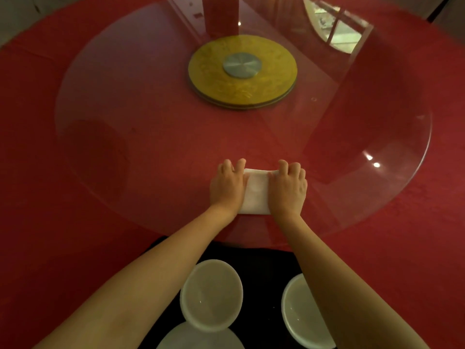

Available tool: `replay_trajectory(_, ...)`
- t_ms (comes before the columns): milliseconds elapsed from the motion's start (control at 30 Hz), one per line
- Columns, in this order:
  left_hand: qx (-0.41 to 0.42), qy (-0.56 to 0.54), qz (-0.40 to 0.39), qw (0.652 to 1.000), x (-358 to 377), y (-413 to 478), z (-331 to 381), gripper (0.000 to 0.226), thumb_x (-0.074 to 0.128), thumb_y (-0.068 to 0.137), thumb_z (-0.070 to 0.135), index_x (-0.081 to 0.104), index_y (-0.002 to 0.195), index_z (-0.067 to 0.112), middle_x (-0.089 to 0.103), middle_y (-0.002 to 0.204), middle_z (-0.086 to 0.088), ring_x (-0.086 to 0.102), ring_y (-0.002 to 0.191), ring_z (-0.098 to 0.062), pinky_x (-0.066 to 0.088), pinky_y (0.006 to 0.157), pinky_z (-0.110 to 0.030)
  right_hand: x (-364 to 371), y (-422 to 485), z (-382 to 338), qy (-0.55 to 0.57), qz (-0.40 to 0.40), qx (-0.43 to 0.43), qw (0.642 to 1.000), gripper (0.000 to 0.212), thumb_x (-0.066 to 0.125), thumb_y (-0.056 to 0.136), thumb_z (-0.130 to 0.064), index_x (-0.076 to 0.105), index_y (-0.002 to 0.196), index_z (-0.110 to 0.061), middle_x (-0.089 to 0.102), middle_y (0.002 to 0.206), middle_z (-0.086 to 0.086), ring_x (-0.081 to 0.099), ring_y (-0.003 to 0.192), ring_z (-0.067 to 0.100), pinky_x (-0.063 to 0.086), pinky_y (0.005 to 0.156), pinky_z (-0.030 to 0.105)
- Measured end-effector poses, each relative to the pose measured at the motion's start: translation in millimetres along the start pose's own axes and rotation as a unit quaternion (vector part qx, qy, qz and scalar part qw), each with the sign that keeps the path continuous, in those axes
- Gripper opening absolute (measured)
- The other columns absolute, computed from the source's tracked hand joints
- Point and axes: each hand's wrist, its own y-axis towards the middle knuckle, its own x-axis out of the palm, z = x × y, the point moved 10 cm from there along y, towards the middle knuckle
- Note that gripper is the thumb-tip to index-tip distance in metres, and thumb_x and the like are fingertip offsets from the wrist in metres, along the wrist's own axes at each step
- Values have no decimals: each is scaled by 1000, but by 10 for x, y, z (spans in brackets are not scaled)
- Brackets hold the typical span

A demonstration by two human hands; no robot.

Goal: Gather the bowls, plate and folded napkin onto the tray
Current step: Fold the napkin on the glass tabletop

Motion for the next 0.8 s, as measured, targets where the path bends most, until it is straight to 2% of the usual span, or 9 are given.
replay_trajectory(67, 88, 38, 34, 995, -42, 33, 116, 37, 51, 89, 25, 51, 126, 19, 58, 109, -10, 54, 99, -29, 44, 76, -41, 19, -3, -48, -21, 2, -44, 999, 35, 47, 90, -13, 51, 125, -16, 54, 116, 9, 47, 101, 30, 38, 84, 40)
replay_trajectory(133, 181, 76, 84, 977, -111, 18, 219, 34, 61, 83, 20, 62, 117, 19, 68, 106, -4, 63, 97, -25, 50, 80, -36, 77, -4, -70, -21, -22, -82, 996, 37, 47, 91, -15, 52, 127, -18, 55, 123, 4, 44, 110, 29, 32, 92, 41)
replay_trajectory(200, 240, 98, 99, 961, -118, 0, 263, 31, 66, 79, 17, 67, 110, 20, 72, 105, 0, 67, 97, -22, 54, 85, -36, 118, 12, -52, -21, -43, -107, 993, 35, 45, 93, -18, 54, 126, -17, 56, 129, 2, 41, 119, 28, 25, 100, 40)
replay_trajectory(333, 310, 52, 51, 948, -112, 28, 362, 30, 65, 79, 10, 68, 108, 12, 74, 102, -6, 68, 95, -24, 55, 85, -37, 161, 47, -12, -35, -82, -139, 986, 39, 36, 98, -25, 46, 135, -17, 43, 146, 0, 28, 137, 25, 9, 113, 44)
replay_trajectory(400, 329, 40, 3, 943, -87, 41, 441, 33, 59, 83, 6, 63, 116, 9, 71, 106, -10, 66, 98, -26, 54, 85, -38, 195, 36, -16, -49, -102, -153, 982, 43, 32, 99, -27, 41, 139, -16, 35, 151, 0, 21, 141, 24, 4, 116, 46)
replay_trajectory(467, 318, 50, -66, 945, 19, 61, 494, 39, 51, 89, 12, 52, 128, 9, 65, 116, -10, 59, 106, -28, 50, 88, -42, 213, 27, -27, -57, -114, -155, 980, 45, 28, 99, -29, 36, 141, -16, 30, 153, 1, 17, 143, 23, 2, 116, 47)
replay_trajectory(533, 271, 65, -132, 951, 117, 136, 490, 45, 51, 90, 26, 44, 132, 11, 58, 122, -12, 52, 112, -30, 47, 92, -43, 231, 18, -34, -61, -123, -152, 979, 46, 27, 99, -30, 32, 143, -16, 26, 154, 1, 15, 143, 22, 2, 117, 46)
replay_trajectory(633, 200, 54, -216, 954, 180, 319, 481, 45, 55, 87, 39, 48, 121, 11, 53, 121, -13, 49, 113, -32, 44, 93, -44, 260, 28, -27, -52, -142, -149, 977, 48, 27, 99, -33, 26, 145, -20, 22, 156, 0, 12, 144, 20, 1, 117, 45)
replay_trajectory(800, 151, 42, -363, 919, 319, 426, 485, 46, 53, 86, 46, 49, 116, 10, 58, 120, -13, 54, 105, -28, 40, 79, -33, 187, 71, -11, -57, -166, -180, 968, 54, 32, 97, -35, 18, 147, -19, 17, 157, 3, 13, 143, 22, 10, 115, 42)
